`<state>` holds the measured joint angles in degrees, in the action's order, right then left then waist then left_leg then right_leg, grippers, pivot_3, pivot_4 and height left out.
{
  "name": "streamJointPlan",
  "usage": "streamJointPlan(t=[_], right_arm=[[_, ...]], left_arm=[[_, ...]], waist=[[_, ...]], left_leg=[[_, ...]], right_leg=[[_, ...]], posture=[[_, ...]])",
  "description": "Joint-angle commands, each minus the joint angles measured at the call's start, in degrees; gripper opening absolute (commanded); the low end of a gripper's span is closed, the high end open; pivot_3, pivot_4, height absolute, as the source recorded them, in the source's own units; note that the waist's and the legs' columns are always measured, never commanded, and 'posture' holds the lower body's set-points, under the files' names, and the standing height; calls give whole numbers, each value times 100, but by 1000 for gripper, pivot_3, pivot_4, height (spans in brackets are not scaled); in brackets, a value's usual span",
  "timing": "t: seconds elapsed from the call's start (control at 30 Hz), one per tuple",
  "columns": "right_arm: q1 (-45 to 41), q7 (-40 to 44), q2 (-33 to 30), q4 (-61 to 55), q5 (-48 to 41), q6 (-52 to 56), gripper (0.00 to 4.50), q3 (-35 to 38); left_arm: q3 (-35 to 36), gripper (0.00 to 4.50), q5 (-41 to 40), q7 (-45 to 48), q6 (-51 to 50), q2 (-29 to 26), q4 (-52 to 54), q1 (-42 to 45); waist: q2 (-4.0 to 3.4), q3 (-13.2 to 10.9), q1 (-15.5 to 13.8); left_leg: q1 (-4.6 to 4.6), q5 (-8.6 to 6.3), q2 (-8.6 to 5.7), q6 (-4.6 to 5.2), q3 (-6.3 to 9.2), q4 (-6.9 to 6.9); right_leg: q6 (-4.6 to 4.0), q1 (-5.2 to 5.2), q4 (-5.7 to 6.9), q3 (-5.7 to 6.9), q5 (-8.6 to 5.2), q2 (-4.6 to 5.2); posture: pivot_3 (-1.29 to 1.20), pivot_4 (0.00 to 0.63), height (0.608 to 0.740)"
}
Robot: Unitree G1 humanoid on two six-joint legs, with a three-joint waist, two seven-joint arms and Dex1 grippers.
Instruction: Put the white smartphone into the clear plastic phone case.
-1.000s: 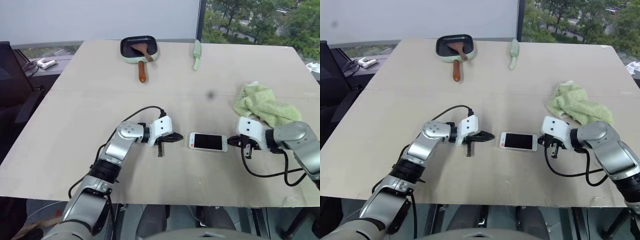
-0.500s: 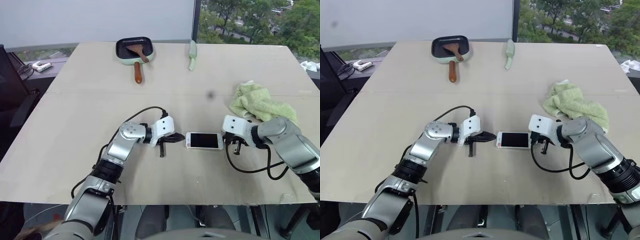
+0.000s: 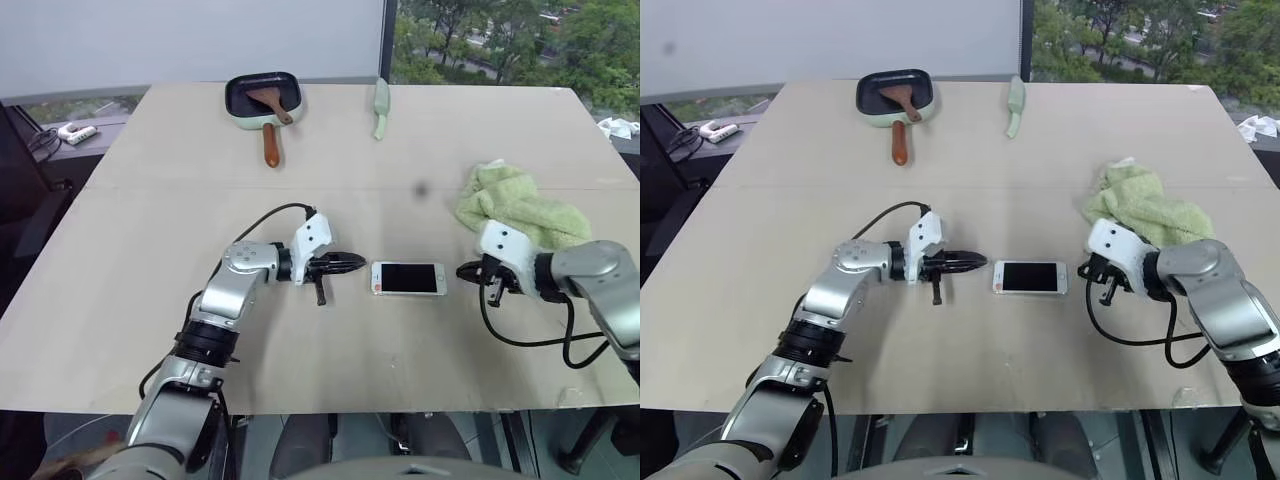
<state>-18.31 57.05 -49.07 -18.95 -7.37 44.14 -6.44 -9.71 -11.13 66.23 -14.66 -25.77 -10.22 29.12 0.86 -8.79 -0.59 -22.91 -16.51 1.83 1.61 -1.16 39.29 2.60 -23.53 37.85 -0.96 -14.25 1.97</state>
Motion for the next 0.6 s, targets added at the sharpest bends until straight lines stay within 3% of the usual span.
streamJointPlan(t=[0.03,0.23,0.37,0.5,0.6], right_arm=[[71,-289,143,128,-152,-389,0,496],[360,-517,1119,333,-879,-1140,0,1084],[642,-600,1425,476,-1005,-1605,0,1117],[879,-809,2170,917,-1446,-2115,0,1396],[942,-763,2371,1163,-1548,-2376,0,1405]], left_arm=[[80,68,-174,-52,-56,6,260,74],[-55,68,-378,-231,-93,529,354,49],[-269,68,-217,-346,109,784,172,15],[-630,68,251,-389,610,833,-403,48],[-722,68,349,-319,758,780,-595,63]], waist=[[0,0,-3],[1,0,-19],[0,0,-18],[1,2,2],[0,2,10]], left_leg=[[0,0,0,0,-1,0],[0,0,-1,0,-5,4],[-2,0,-2,0,-4,2],[10,0,-3,0,-10,2],[13,0,-2,0,-9,2]], right_leg=[[0,0,1,-1,0,0],[1,1,2,-5,1,0],[1,1,-1,-4,0,0],[1,5,4,-11,1,-1],[0,4,11,-13,1,-6]], posture=[[0,150,740],[0,150,740],[0,150,740],[0,150,740],[0,150,740]])
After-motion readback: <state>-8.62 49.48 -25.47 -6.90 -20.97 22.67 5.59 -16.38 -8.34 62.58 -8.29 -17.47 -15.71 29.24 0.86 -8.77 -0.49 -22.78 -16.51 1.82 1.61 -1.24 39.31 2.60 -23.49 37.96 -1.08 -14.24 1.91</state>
